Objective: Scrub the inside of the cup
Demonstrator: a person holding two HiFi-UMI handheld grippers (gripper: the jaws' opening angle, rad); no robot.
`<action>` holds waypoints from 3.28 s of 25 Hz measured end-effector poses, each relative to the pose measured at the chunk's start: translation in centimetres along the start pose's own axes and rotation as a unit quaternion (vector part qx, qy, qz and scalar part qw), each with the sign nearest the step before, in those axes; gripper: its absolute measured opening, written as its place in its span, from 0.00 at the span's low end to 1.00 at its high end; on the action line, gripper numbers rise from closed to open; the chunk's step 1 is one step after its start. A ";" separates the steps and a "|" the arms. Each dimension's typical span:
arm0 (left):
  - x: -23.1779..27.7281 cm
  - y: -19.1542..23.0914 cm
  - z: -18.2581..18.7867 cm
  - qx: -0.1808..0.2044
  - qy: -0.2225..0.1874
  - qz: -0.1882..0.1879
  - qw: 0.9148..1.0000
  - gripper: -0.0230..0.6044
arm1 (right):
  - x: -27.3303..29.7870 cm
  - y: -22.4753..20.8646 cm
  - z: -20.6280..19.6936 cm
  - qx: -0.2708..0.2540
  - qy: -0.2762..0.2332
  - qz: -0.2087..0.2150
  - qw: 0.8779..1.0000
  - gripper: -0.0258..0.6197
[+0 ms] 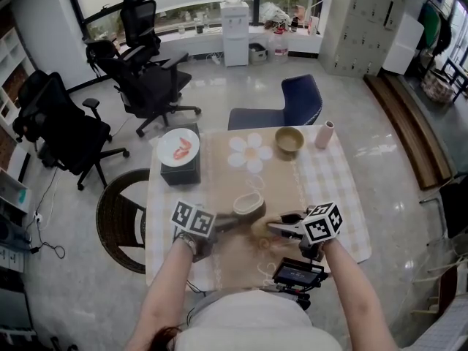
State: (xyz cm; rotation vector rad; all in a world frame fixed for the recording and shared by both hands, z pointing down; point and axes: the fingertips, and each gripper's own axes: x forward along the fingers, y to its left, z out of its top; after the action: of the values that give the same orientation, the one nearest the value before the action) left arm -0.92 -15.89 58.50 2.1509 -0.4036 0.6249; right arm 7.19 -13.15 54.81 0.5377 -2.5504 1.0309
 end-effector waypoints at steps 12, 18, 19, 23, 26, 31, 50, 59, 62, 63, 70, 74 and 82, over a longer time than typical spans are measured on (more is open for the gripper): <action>-0.3 1.1 -0.9 0.043 -0.003 -0.008 0.999 0.13 | -1.6 -0.5 2.9 0.059 -0.093 0.050 0.993 0.18; -0.4 2.0 -1.4 0.038 -0.004 -0.007 0.999 0.13 | -0.8 -1.9 0.1 0.043 -0.030 0.005 0.999 0.18; -0.4 2.1 -1.4 0.041 -0.004 -0.005 0.999 0.13 | -0.7 -2.1 -0.2 0.041 -0.023 -0.003 0.999 0.18; -0.2 2.3 -1.8 0.063 0.004 0.006 0.998 0.13 | -0.5 -1.5 -0.3 0.011 -0.001 -0.015 1.000 0.18; -0.1 2.3 -1.9 0.074 0.004 0.012 0.997 0.13 | -1.1 -0.1 1.2 -0.038 -0.015 -0.021 0.999 0.18; -0.2 2.3 -1.9 0.079 0.008 0.013 0.997 0.13 | -2.2 1.2 5.1 -0.107 -0.098 -0.069 0.987 0.18; -0.2 2.6 -2.1 0.057 0.005 0.024 0.998 0.13 | -1.1 -2.2 0.1 -0.181 0.007 -0.171 0.968 0.18; -0.2 2.2 -1.8 0.042 0.006 0.022 0.999 0.13 | -1.1 -0.7 5.7 -0.320 -0.033 -0.251 0.913 0.18; -0.2 2.0 -1.7 0.041 0.009 0.023 0.999 0.13 | -0.6 -0.9 5.8 -0.332 -0.022 -0.257 0.907 0.18; -0.1 1.9 -1.6 0.038 0.010 0.024 0.999 0.13 | -0.5 -1.1 5.6 -0.328 -0.019 -0.261 0.908 0.18; -0.2 1.7 -1.6 0.005 0.010 0.027 1.000 0.13 | 0.2 -2.5 3.4 -0.299 0.033 -0.292 0.908 0.18; -0.1 1.7 -1.6 0.003 0.008 0.026 1.000 0.13 | 0.4 -3.2 1.3 -0.276 0.081 -0.268 0.920 0.18; -0.1 2.0 -2.0 0.113 0.023 0.055 0.992 0.13 | -1.5 -3.4 5.4 -0.232 -0.027 -0.265 0.936 0.18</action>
State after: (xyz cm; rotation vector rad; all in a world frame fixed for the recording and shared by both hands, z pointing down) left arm -2.55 -15.49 60.76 2.3350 -0.4465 0.8159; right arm 9.20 -18.92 52.44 1.0362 -2.3617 0.2186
